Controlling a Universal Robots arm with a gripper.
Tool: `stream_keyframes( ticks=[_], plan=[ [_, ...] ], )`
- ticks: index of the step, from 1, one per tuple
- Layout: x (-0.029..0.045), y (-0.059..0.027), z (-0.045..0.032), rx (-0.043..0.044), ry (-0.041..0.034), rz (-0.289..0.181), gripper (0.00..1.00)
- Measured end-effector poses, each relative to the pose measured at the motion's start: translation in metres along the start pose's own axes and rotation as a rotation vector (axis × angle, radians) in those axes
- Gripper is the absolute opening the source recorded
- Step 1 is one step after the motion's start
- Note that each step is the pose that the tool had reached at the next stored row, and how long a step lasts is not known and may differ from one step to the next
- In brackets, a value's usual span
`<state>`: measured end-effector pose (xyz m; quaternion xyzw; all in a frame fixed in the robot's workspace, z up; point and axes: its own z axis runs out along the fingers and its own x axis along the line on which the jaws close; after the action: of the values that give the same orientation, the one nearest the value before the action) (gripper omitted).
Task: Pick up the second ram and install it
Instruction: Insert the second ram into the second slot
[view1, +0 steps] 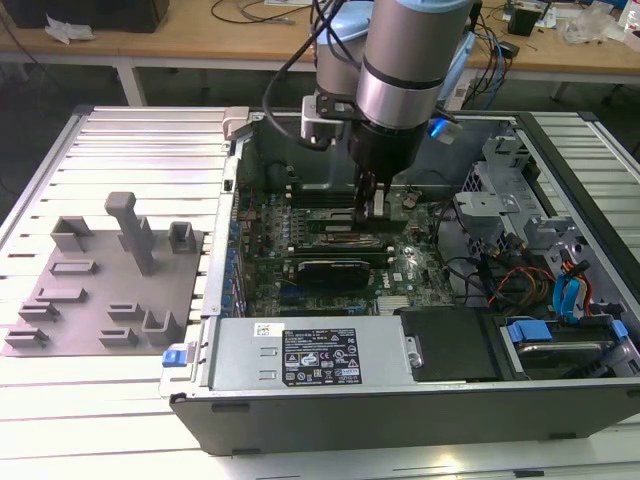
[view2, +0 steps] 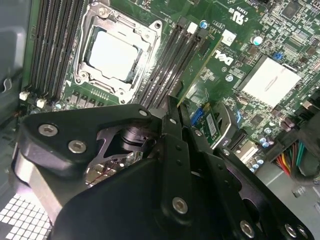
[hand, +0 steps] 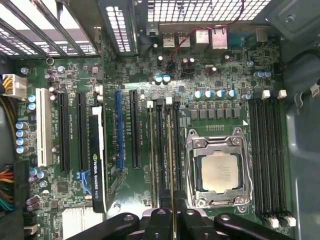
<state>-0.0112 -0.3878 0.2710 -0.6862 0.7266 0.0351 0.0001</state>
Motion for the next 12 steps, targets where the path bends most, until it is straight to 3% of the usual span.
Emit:
stream_keyframes(
  ticks=[12],
  plan=[
    [-0.0024, -0.0008, 0.0188, 0.0001, 0.0, 0.0, 0.11]
  ],
)
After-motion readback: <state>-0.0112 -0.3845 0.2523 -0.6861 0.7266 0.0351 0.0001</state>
